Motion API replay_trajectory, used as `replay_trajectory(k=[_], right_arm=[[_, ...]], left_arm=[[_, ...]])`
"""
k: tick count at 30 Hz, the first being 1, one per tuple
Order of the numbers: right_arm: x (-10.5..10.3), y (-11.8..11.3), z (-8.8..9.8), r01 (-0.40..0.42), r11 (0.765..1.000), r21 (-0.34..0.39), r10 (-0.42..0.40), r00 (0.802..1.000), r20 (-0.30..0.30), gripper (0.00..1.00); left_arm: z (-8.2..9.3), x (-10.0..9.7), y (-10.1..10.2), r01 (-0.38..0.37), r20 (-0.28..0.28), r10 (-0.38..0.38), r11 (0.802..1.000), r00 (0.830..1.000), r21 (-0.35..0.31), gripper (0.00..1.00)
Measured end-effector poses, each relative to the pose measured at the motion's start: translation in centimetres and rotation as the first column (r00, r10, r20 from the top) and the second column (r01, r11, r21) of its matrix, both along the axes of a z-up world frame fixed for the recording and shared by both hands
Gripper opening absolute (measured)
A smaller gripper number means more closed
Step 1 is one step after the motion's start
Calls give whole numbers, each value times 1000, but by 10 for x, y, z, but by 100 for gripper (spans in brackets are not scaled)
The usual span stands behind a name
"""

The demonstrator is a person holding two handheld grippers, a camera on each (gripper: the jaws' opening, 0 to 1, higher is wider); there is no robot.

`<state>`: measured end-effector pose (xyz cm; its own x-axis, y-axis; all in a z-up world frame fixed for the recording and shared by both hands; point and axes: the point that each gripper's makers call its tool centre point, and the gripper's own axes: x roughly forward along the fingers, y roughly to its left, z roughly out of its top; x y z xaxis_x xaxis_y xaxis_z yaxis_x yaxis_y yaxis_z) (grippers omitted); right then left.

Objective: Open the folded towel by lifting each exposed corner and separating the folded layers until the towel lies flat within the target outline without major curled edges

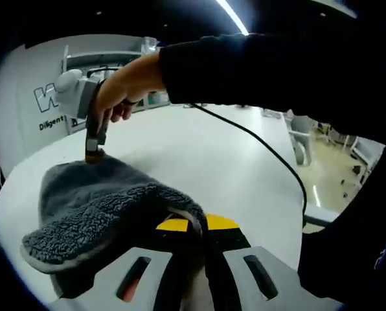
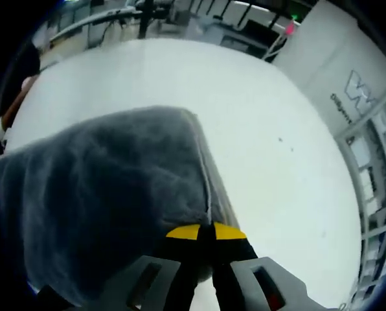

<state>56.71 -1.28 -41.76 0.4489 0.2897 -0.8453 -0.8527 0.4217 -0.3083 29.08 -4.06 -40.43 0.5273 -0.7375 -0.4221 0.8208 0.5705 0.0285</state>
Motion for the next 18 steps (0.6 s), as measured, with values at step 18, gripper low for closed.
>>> replay_trajectory(k=[18], right_arm=[[-2,1,3,-20,1000,12,20,1000,20,1]], left_arm=[[4,-2,-2,-2,54,1,1000,999,20,12]])
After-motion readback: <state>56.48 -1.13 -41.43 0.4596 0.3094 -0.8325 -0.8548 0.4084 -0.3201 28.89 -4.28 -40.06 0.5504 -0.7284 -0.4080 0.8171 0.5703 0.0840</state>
